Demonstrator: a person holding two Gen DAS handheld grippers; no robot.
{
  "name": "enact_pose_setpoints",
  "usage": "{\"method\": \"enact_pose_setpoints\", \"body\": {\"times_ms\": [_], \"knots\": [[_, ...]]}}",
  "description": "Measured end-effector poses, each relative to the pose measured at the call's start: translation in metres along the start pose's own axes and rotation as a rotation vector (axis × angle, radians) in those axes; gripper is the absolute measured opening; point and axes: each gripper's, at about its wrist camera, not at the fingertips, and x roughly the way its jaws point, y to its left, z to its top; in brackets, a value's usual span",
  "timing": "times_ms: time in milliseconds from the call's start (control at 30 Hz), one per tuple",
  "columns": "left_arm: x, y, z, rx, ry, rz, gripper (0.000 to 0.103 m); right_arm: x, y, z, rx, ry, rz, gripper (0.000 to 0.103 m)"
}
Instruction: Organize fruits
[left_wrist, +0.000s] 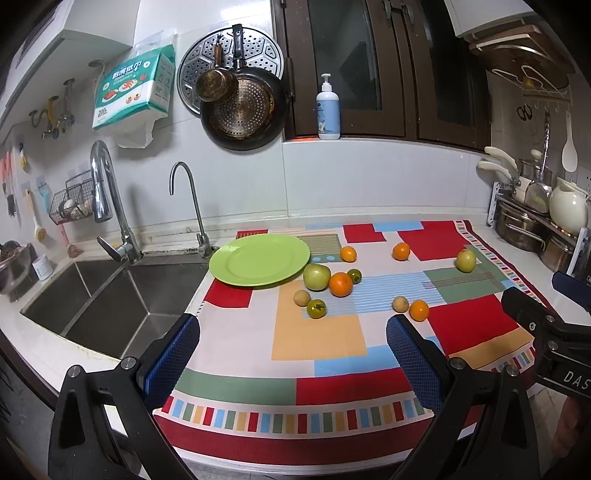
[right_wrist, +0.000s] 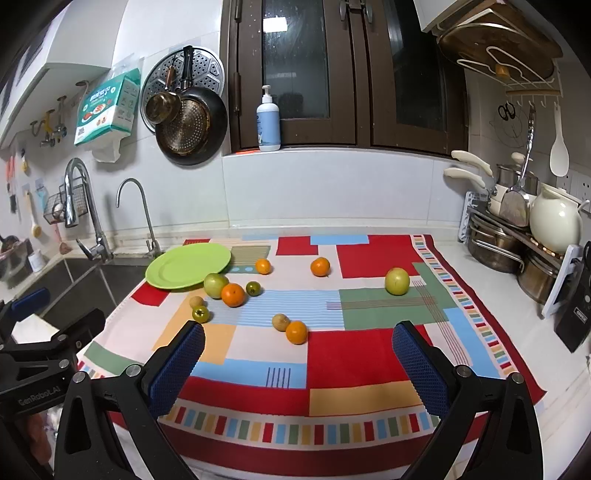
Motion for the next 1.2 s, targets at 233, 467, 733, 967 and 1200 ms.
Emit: {"method": "enact_pose_setpoints", "body": {"times_ms": [233,467,733,967,1200], "knots": [[-0.0032,-0.0007,0.0001,-0.002,-0.003,0.008,0.103,-0.0008,0.0005,-0.0017,0.001,-0.007,0.0,0.102],[-0.0046,0.0008,0.0001,-0.007,-0.002,0.022,0.103,-0.0006,0.0003,-0.0031,-0.003,-0.008,0.013,0.102],[-0.0056,0.0013,-0.001,-0.01,-0.004,0.012,0.103,-0.0006,0.001,-0.0027,-0.004,-0.008,0.015,0.102],[-0.0068,0.0025,0.0002,-0.014,-0.01,0.009,0.103,-0.0002,0.0012,-0.0028,-0.004,-0.007,0.016,0.102],[-0.0068,0.0022,-0.0006,-0.013,-0.009,0.007,0.103,0.0001,0.0015,-0.0029,-0.004,-0.007,0.015,0.102]]}}
